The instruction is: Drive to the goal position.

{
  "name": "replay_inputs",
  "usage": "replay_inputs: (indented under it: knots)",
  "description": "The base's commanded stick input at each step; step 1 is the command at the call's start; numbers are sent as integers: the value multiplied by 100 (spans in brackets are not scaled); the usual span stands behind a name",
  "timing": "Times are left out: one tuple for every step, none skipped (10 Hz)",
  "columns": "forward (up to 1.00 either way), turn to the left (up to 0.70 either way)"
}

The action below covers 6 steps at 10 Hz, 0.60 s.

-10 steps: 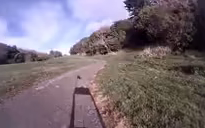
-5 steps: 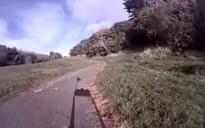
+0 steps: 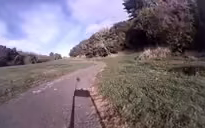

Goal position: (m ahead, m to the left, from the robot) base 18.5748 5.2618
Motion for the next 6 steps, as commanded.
replay_inputs:
  knots:
    - [70,14]
    - [70,14]
    - [70,14]
    - [70,14]
    - [70,14]
    - [70,14]
